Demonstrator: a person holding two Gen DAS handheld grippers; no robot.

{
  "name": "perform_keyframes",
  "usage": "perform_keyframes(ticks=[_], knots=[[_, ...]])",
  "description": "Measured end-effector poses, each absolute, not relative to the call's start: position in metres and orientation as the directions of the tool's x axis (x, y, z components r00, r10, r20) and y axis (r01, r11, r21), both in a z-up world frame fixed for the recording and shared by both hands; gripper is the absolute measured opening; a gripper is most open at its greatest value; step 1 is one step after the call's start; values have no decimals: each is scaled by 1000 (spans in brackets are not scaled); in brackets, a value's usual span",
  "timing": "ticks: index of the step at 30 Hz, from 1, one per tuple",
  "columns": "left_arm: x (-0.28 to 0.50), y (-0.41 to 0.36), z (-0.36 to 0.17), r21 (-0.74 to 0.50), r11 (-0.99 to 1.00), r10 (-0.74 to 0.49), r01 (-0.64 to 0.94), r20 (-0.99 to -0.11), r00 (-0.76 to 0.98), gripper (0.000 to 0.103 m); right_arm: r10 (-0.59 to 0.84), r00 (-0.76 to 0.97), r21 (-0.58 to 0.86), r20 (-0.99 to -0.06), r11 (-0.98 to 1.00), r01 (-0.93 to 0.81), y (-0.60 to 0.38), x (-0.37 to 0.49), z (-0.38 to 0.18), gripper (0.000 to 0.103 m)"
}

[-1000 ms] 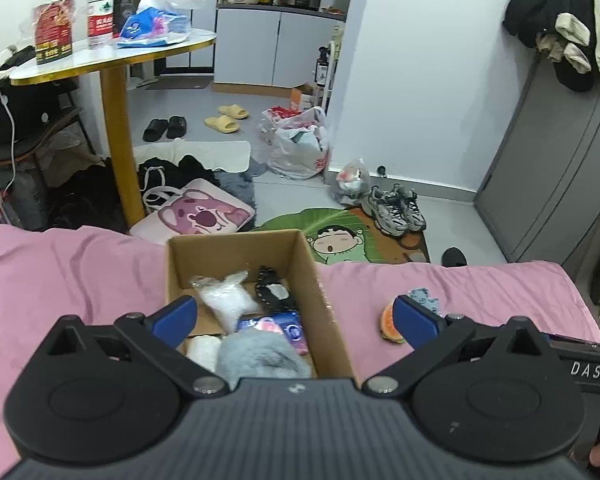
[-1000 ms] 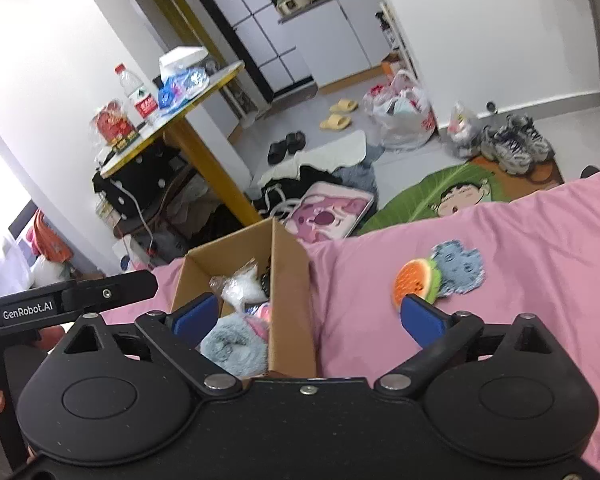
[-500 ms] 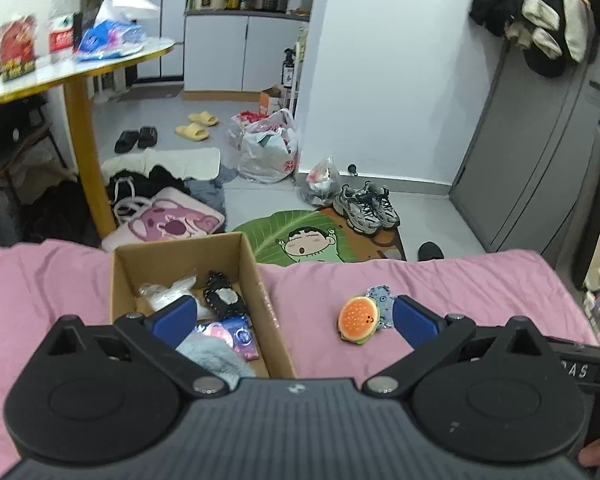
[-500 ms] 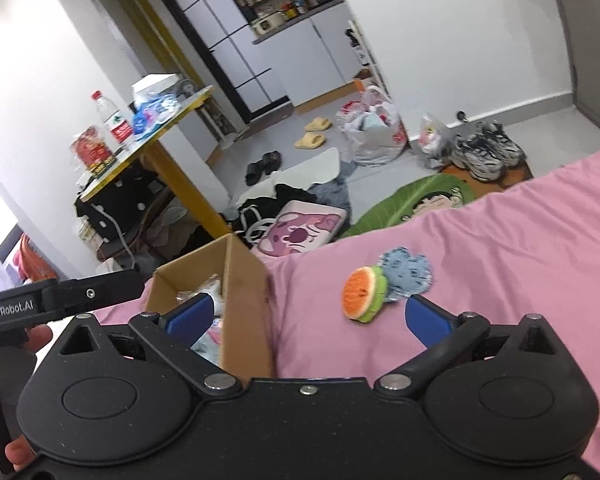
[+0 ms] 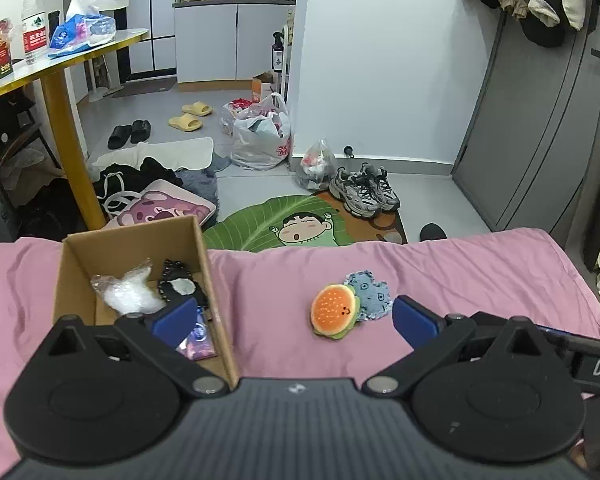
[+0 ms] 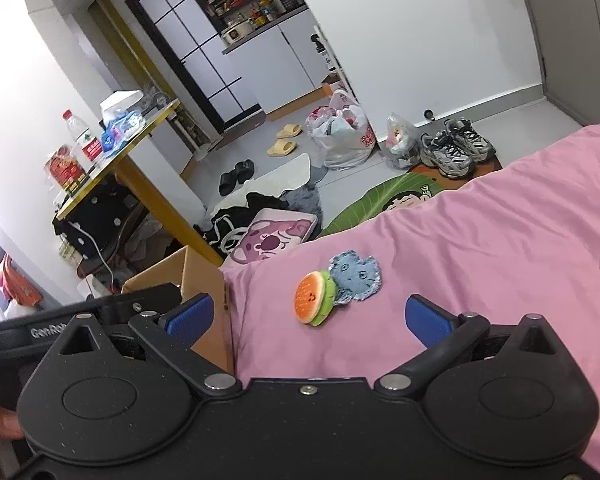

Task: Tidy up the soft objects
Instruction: 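Move the left tool to the orange burger plush while the right tool approaches the denim plush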

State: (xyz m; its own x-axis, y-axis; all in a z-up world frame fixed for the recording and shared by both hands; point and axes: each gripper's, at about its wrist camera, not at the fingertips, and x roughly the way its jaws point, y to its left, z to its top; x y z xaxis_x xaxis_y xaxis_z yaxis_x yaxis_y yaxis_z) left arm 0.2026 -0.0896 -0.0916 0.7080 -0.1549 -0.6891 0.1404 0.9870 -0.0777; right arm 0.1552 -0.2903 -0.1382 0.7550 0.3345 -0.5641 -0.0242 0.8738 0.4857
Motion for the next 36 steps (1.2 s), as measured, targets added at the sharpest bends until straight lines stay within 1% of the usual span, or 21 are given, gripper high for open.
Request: perform_keyframes(ticks=[8,9,11,13,15,16,18,21,23,25,27,29,31,36], knots=[[215,-110,-108,-91,987,-159,133,-700,696,102,309,767,520,-562,853,37,-319,165,-150,103],[218,-112,-110,-94,987,-160,132,-700,695,101,311,771,529,-556,847,40,-322,167,-151,103],[222,-116,-112,-113,985,-173,131,-691,702,100,319,769,539,-554,841,40,-326,171,-154,103],[228,-119,-115,-143,982,-186,120,-685,704,98,313,762,524,-567,851,40,-329,177,-157,103],[235,-122,-120,-163,981,-192,109,-684,703,93,304,749,510,-589,859,52,-331,185,-161,102],[238,-123,-123,-172,979,-196,105,-685,702,92,308,745,513,-592,857,53,-333,188,-162,102],[244,-126,-130,-184,978,-201,100,-692,693,86,316,746,522,-586,852,49,-336,193,-166,101],[254,-132,-144,-177,979,-198,101,-713,673,81,340,733,544,-589,838,48,-340,202,-174,90],[259,-135,-152,-168,982,-186,91,-725,663,80,351,721,555,-598,830,56,-342,207,-181,82],[266,-136,-161,-167,982,-183,86,-741,646,78,355,711,559,-607,826,65,-343,211,-185,80],[274,-138,-169,-162,983,-181,88,-762,621,73,364,698,566,-616,821,71,-344,215,-190,79],[280,-138,-176,-160,984,-178,83,-775,606,72,382,679,571,-627,818,67,-342,220,-195,74],[286,-138,-182,-164,984,-176,74,-787,592,71,394,662,570,-638,819,62,-340,225,-201,72],[296,-142,-196,-170,983,-175,62,-806,565,70,411,635,579,-655,812,71,-337,237,-212,71]])
